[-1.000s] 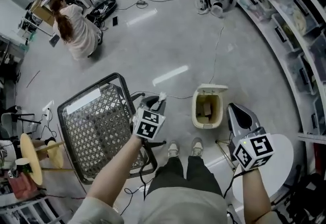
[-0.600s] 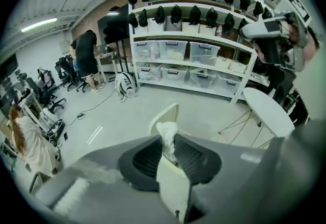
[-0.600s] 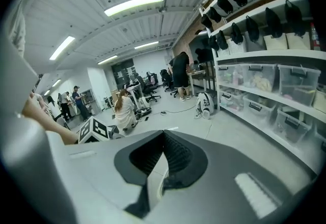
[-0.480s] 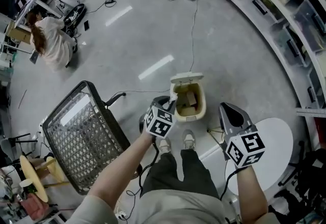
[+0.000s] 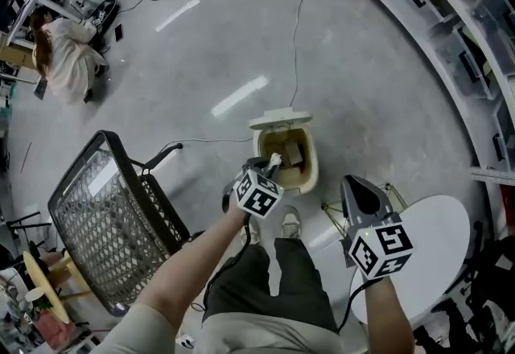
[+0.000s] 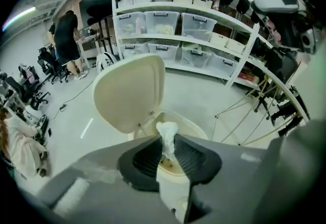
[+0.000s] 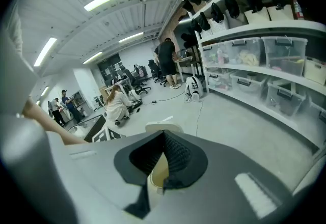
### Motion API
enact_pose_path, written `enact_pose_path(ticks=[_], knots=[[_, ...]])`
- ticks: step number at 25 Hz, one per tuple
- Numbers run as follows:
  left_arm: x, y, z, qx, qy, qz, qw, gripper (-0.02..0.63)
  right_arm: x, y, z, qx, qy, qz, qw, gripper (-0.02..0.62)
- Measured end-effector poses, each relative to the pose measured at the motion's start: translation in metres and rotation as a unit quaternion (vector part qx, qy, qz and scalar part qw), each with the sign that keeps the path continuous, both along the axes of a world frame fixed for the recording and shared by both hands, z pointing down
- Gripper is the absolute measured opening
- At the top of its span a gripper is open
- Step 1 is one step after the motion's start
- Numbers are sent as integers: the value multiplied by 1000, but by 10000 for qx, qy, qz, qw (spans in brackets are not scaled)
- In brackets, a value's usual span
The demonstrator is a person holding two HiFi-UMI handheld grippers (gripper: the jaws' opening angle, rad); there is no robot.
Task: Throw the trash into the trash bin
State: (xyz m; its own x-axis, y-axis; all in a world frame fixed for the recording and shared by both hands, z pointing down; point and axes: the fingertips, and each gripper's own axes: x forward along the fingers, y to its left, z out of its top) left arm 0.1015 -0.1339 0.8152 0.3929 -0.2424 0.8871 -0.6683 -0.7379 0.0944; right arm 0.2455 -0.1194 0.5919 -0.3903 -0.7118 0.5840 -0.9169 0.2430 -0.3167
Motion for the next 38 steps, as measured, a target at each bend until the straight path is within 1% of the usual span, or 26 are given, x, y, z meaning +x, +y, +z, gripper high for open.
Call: enact_pose_path(ticks=[2,6,10,13,15,17,20,24,27,32,36,38], knots=[[2,2,25,-108,-79,32,9999,84,-2,1,18,-53,-44,69,10000,3],[0,8,72,-392,-199,-137,9989,84,-12,1,55,-156,-47,100,9998,3],[4,11,104,-588,-49,-107,9982,87,-17,1,85,-322,-154,116,9993,3],[7,15,115,-642,16,-41,9979,139,-17,8,104,-466,-202,98,9987,3],[6,16,117,-678,76,-88,9976,216,-19,13,112,-537,-209,68,9983,3],[4,17,116,-746,111,-139,9971,262,-20,17,115,-583,-187,33,9981,3],[-2,18,105,-708,99,-131,9974,267,-24,21,112,-605,-167,-10,9980,3],[-8,14,71,-507,187,-104,9985,268,-24,19,89,-495,-143,-12,9987,3],[-11,7,27,-218,399,-113,9989,268,-25,15,57,-335,-159,-41,9993,3],[-18,1,-63,270,673,-153,9973,267,-37,14,-24,147,-78,-516,9985,3],[-25,-3,-150,643,952,-261,9930,267,-40,16,-92,524,-85,-580,9969,3],[-26,-6,-193,909,1106,-305,9892,267,-39,18,-125,741,-68,-582,9955,3]])
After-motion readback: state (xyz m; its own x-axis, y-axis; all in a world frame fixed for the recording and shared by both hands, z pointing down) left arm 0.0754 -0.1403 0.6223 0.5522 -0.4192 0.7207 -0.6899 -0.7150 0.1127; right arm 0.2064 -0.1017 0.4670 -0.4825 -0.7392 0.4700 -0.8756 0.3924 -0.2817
